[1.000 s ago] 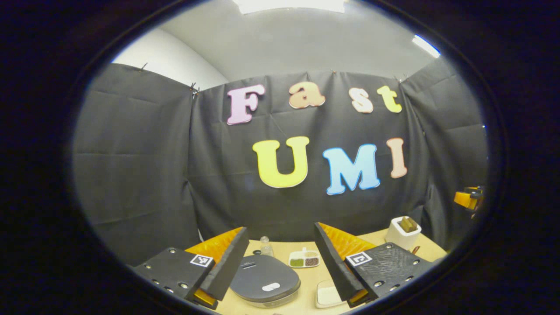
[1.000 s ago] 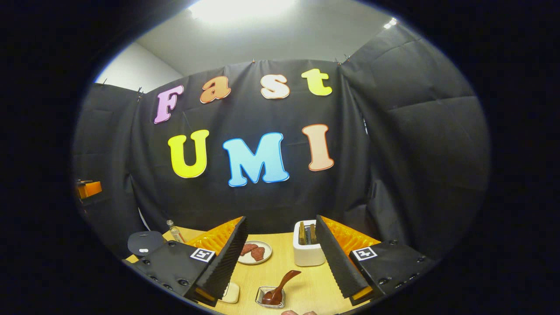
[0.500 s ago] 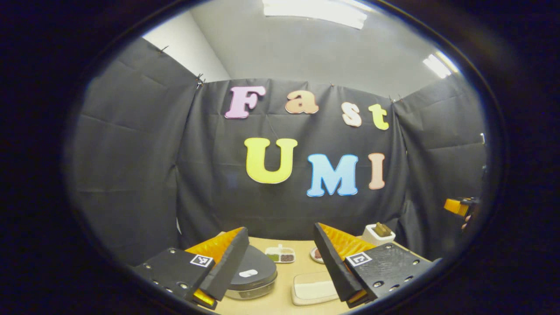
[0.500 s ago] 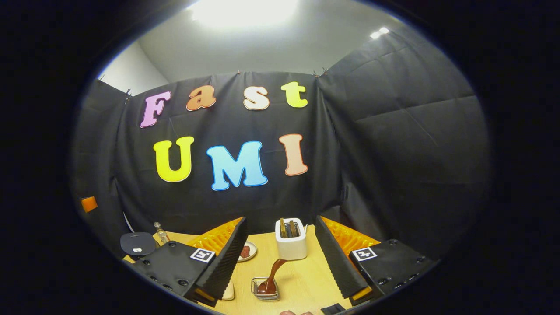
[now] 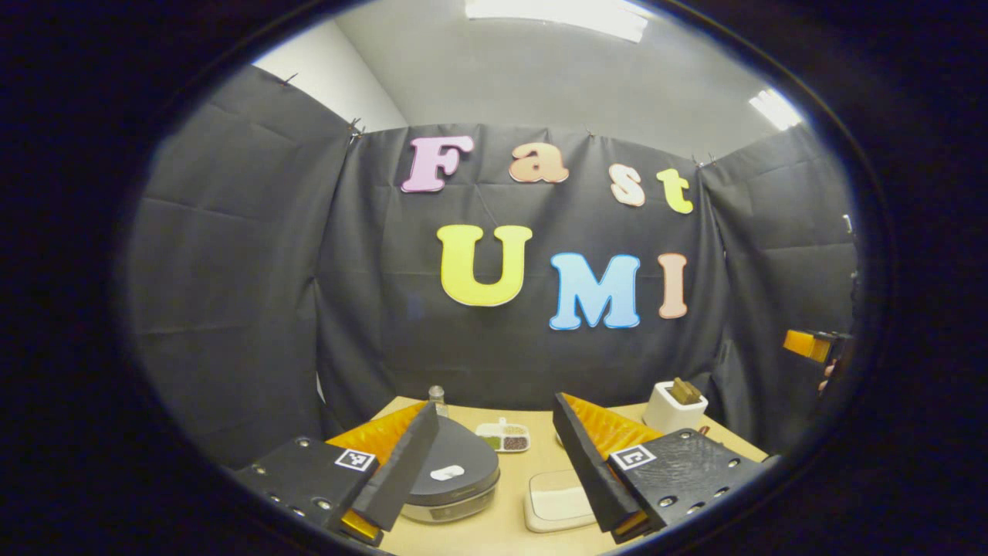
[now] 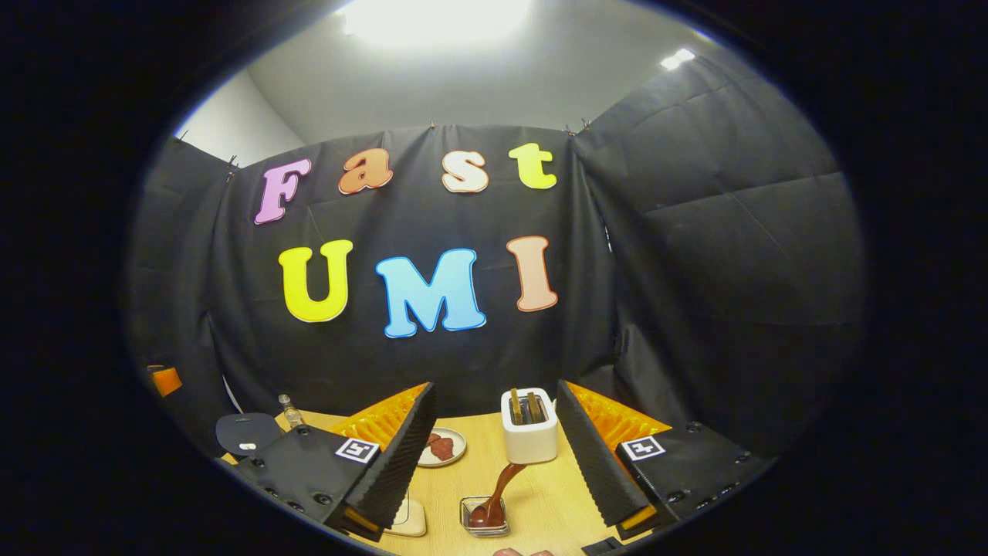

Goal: Close the left gripper, press the button to open the rice cooker; take a wooden spoon from the chopstick holder with the right hand, scoop a spoonful of rice and pour it into the rice cooker, then put the wooden spoon back into the chopstick holder.

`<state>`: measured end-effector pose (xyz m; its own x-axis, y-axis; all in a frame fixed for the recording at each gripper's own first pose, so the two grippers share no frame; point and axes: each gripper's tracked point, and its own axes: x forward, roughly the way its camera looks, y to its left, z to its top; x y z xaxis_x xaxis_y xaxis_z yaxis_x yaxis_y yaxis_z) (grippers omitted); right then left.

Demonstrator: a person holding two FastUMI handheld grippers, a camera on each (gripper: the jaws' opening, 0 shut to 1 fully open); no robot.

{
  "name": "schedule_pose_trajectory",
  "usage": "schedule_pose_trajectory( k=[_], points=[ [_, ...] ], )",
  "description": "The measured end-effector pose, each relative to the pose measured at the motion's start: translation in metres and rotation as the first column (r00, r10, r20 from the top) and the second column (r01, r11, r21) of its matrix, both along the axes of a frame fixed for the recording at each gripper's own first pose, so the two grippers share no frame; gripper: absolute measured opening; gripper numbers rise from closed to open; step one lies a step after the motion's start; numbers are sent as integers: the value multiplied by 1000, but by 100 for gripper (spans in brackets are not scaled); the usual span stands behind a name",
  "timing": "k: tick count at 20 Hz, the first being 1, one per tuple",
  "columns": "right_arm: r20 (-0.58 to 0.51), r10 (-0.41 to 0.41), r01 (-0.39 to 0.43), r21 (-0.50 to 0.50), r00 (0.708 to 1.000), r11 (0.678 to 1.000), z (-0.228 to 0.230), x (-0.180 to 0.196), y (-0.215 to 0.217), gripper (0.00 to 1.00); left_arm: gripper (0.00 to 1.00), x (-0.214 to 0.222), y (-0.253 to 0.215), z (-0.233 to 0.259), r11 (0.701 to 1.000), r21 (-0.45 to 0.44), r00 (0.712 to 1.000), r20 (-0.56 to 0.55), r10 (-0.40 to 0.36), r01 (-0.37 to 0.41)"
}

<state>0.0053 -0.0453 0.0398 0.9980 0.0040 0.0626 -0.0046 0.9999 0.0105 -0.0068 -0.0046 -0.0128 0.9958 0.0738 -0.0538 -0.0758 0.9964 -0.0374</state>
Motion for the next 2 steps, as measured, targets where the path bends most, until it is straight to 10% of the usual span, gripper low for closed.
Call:
schedule_pose_trajectory(
  k=[2],
  points=[
    [-9,7,-7,4,1000,1000,-4,-4,1,98,94,2,0,-1,1000,3,1000,2,1,-1]
  ],
)
